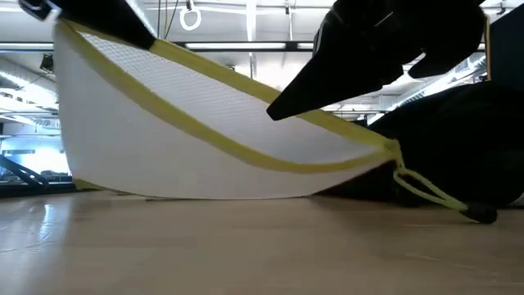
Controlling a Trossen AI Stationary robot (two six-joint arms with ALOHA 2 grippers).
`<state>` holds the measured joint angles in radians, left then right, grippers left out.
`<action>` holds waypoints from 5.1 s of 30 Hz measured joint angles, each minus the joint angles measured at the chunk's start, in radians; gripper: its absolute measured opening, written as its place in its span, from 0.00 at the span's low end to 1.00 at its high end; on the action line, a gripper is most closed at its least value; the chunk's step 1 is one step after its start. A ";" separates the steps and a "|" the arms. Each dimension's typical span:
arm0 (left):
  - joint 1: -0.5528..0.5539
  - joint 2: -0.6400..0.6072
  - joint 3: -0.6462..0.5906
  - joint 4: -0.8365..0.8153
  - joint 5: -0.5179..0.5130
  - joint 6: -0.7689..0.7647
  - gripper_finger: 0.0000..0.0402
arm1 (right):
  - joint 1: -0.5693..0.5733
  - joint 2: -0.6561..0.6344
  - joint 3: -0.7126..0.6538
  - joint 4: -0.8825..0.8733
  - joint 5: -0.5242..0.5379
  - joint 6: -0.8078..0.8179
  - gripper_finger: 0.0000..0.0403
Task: Unpack backpack
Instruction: Put the gray calculator into the white zip bag
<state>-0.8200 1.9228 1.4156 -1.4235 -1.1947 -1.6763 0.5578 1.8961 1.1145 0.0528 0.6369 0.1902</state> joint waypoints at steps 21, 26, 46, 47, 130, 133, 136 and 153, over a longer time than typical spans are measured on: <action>-0.051 -0.109 -0.212 0.379 0.226 0.071 0.00 | -0.037 0.000 0.000 0.029 -0.001 0.018 0.00; -0.013 -0.127 -0.248 0.652 0.282 0.329 0.00 | -0.038 0.000 0.000 0.045 -0.002 0.011 0.01; 0.061 -0.309 -0.702 1.601 0.258 0.801 0.00 | -0.036 0.000 0.000 0.050 -0.012 -0.001 0.00; 0.068 -0.315 -0.718 1.648 0.258 0.835 0.00 | -0.037 0.000 0.000 0.051 -0.012 -0.001 0.00; 0.139 -0.380 -0.718 1.680 0.126 1.070 0.00 | -0.281 0.049 0.029 0.347 -0.241 -0.200 0.09; 0.139 -0.380 -0.718 1.695 0.135 1.106 0.00 | -0.284 0.049 0.029 0.347 -0.252 -0.201 0.02; 0.137 -0.380 -0.718 1.700 0.140 1.153 0.00 | -0.283 0.049 0.029 0.347 -0.259 -0.203 0.01; 0.032 -0.391 -0.718 1.751 0.046 1.425 0.28 | -0.284 0.049 0.029 0.334 -0.264 -0.183 0.00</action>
<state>-0.7884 1.5320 0.6971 0.3272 -1.1490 -0.2511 0.2734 1.9450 1.1435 0.3870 0.3728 0.0071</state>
